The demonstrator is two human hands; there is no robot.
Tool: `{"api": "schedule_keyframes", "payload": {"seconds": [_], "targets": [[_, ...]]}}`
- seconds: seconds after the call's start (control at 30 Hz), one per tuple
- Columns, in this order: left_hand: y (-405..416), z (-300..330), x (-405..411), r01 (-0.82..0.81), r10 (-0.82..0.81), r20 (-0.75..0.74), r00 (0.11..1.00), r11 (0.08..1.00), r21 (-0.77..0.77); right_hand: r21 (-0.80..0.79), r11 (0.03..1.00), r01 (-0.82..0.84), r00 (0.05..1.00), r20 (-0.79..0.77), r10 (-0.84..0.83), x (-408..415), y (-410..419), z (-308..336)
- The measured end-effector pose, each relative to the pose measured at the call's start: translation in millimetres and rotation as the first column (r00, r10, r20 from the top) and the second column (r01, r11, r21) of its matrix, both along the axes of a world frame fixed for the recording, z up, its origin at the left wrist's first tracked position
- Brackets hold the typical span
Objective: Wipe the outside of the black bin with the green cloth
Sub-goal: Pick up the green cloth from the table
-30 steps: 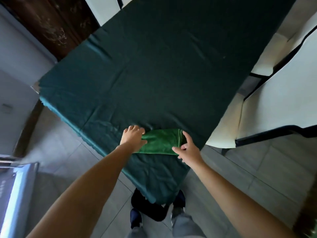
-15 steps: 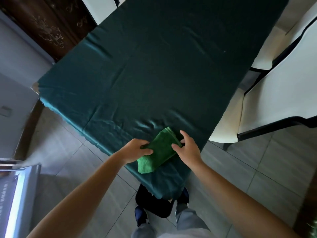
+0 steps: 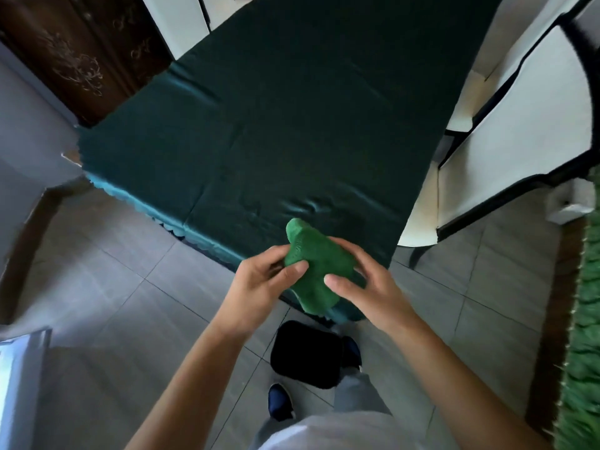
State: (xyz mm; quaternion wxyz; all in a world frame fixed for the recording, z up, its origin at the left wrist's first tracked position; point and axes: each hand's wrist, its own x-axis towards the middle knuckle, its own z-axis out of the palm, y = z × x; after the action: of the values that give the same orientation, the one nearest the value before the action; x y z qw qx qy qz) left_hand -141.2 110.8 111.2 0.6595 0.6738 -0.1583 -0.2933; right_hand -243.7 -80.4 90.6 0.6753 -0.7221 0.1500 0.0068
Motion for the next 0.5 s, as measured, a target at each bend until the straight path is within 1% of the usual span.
{"api": "schedule_keyframes", "payload": {"seconds": [0.07, 0.13, 0.2, 0.33, 0.43, 0.47, 0.5], "targets": [[19, 1, -10, 0.009, -0.008, 0.020, 1.000, 0.999, -0.044, -0.027, 0.992, 0.122, 0.991, 0.066, -0.120, -14, 29, 5], [36, 0, -20, 0.014, -0.013, 0.031, 0.999, 0.999, -0.047, -0.052, 0.970, 0.237, 0.967, 0.109, -0.230, -28, 54, 7], [51, -1, -31, -0.008, 0.010, 0.048, 0.999, 0.999, -0.033, -0.064, 0.949, 0.307, 0.947, 0.121, -0.298, -44, 74, 9], [77, -2, -59, 0.001, -0.001, 0.064, 0.998, 1.000, -0.003, -0.037, 0.952, 0.305, 0.951, 0.072, -0.301, -77, 98, 17], [95, -8, -78, -0.007, 0.002, 0.088, 0.996, 0.998, 0.058, 0.089, 0.948, 0.304, 0.950, 0.045, -0.309, -98, 109, 24], [101, -11, -84, 0.016, -0.023, 0.094, 0.995, 0.997, 0.071, 0.144, 0.942, 0.303, 0.950, 0.035, -0.311, -105, 113, 26], [106, -13, -89, 0.072, -0.077, 0.080, 0.994, 0.995, 0.062, 0.201, 0.933, 0.298, 0.951, 0.019, -0.308, -111, 117, 27]]}}
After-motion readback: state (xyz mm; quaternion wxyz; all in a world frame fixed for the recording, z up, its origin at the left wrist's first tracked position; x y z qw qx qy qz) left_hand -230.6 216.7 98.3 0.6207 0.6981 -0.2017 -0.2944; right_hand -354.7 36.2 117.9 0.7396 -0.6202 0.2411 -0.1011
